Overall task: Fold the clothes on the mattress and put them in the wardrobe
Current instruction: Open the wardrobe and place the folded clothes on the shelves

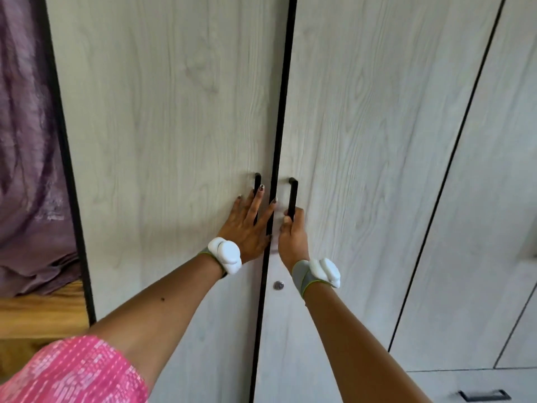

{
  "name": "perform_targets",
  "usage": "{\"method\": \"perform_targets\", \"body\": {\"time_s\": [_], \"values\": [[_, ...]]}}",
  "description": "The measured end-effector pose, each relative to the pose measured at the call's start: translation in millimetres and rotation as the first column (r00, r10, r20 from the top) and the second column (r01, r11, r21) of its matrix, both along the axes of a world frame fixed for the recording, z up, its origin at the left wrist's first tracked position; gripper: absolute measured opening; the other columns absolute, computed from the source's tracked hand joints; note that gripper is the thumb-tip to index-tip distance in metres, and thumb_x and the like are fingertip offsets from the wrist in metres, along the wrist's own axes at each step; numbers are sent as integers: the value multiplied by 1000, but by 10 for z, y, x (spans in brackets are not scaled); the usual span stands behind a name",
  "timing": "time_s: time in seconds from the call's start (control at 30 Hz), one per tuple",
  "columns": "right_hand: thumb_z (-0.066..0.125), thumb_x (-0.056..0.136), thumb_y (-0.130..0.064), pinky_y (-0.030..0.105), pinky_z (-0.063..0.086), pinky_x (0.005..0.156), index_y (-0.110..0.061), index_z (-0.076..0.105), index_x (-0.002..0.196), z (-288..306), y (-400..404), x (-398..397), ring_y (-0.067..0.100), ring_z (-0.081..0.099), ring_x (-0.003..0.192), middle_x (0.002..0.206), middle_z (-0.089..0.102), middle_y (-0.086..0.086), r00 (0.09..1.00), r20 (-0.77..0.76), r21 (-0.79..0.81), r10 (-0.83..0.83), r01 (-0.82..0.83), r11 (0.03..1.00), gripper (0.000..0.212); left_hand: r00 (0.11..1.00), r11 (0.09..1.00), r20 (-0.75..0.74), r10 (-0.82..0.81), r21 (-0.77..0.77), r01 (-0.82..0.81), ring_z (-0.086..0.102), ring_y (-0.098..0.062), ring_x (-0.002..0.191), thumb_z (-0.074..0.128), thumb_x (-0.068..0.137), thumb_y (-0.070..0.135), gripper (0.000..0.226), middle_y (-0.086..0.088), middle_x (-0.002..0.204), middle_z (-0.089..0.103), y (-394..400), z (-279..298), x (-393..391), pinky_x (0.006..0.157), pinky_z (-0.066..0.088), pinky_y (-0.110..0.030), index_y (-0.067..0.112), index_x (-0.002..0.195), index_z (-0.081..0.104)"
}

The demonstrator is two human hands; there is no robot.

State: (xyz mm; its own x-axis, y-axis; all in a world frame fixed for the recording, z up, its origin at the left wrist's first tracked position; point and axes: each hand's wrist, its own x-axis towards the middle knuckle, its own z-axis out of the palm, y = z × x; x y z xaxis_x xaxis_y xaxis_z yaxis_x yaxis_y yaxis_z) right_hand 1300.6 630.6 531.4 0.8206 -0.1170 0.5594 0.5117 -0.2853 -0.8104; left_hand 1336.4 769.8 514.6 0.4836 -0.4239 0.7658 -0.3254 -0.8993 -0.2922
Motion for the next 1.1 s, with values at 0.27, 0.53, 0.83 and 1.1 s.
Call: {"method": "perform_targets", "body": {"time_s": [0.27, 0.53, 0.83, 1.1], "values": [[31, 103, -25, 21, 50, 67, -27, 42, 113, -55, -500, -987, 7, 58, 74, 82, 57, -8, 998, -39, 51, 42, -40, 998, 16, 823, 448, -93, -560, -870, 206, 51, -23, 126, 38, 89, 42, 68, -13, 145, 45, -1119, -339, -1082, 104, 40, -41, 25, 149, 11], [74, 76, -44, 24, 43, 97, -21, 19, 144, -181, -1297, -1951, 20, 54, 115, 129, 53, 8, 960, 25, -92, -279, 280, 956, 90, 331, -575, 472, -817, -706, -413, 71, -13, 84, 21, 102, 28, 56, -6, 92, 74, -2215, -349, -2328, 63, 55, -20, 10, 96, 74], [58, 93, -23, -7, 14, 93, -12, 18, 150, -348, -2699, -2327, -10, 28, 120, 141, 37, 2, 792, 139, 97, -594, 586, 805, 70, 297, 130, -132, -946, -991, -24, 47, 7, 123, 28, 97, 50, 52, 16, 140, 46, -3442, -645, -2630, 111, 33, -23, 29, 143, 39], [59, 93, -30, 23, 39, 82, -1, 42, 124, -373, -4146, -2138, 27, 57, 103, 111, 56, 10, 761, 54, 76, -646, 642, 763, 46, 416, 720, -591, -691, -610, 329, -6, -8, 147, 11, 101, 47, 51, 22, 153, -18, -4576, -660, -2347, 111, -17, -59, 41, 144, -16]]}}
